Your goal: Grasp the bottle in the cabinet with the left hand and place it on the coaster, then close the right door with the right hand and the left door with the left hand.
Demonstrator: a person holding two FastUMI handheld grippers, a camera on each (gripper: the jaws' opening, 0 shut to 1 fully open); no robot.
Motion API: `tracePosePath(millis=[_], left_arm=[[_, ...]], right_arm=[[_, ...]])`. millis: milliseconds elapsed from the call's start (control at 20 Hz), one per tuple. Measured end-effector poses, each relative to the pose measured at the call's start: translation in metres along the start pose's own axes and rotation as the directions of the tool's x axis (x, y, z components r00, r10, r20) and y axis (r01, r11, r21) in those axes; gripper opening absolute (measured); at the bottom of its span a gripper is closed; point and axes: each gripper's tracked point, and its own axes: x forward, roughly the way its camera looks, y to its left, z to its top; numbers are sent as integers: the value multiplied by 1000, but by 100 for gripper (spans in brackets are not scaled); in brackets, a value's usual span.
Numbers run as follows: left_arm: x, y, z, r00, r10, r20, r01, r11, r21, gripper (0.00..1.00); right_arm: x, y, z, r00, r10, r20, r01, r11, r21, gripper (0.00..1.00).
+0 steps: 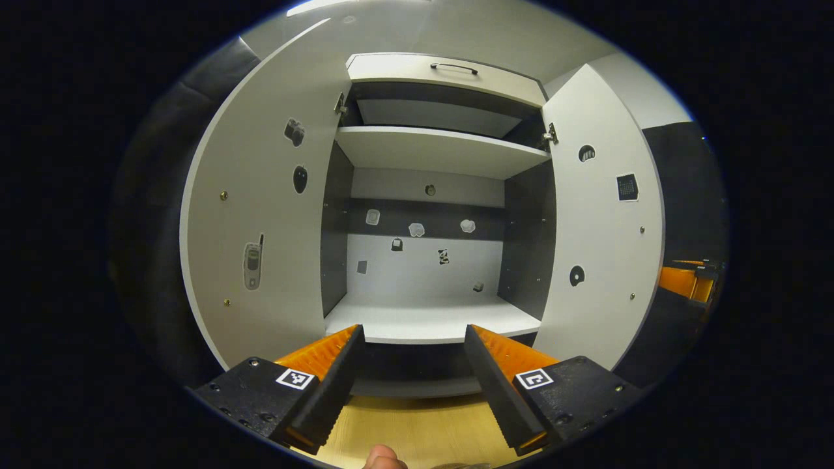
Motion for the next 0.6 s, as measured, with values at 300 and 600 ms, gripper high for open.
tracePosePath(millis=[300,600], left_arm=[[-7,35,3,998,56,-13,-56,998,14,96],[-15,62,-1,992,124,-24,-124,992,10,96]], right_arm=[[8,42,-2,994,110,-10,-109,993,33,83],[27,86,-1,981,194,-13,-193,980,51,83]])
